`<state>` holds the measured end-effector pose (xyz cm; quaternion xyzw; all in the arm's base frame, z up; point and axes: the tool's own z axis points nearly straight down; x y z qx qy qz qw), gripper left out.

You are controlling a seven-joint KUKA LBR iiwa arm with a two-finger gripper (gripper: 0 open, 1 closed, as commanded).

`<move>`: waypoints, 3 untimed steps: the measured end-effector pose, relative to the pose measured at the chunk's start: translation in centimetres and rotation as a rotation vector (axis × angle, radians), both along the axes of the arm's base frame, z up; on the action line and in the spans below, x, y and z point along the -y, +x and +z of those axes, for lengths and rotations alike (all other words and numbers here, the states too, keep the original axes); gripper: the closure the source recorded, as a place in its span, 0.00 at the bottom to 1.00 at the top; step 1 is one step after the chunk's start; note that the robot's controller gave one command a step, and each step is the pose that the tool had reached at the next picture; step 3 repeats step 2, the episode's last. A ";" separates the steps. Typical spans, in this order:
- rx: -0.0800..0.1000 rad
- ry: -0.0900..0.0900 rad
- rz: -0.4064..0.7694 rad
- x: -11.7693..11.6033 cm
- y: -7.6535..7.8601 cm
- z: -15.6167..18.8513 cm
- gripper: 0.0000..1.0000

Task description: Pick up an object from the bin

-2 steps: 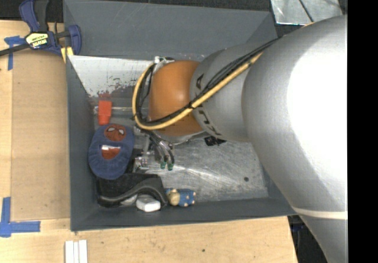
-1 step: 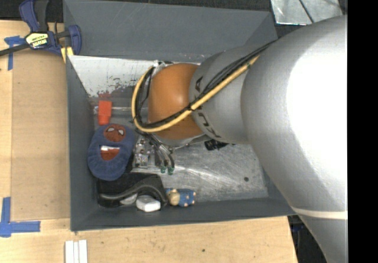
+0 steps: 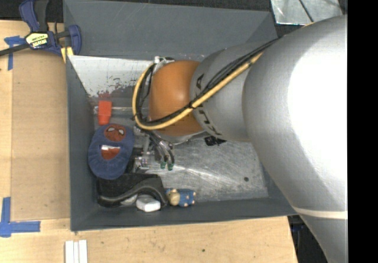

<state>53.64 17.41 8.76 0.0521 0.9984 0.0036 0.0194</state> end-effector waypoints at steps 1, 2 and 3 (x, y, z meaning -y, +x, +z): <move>-0.028 -0.003 0.004 -0.1 -0.7 -0.4 1.00; -0.001 0.000 0.000 0.0 0.0 0.0 0.00; -0.001 0.000 0.000 0.0 0.0 0.0 0.00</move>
Offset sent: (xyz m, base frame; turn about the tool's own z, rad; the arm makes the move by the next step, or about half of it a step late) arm 0.0000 0.0000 0.0000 0.0000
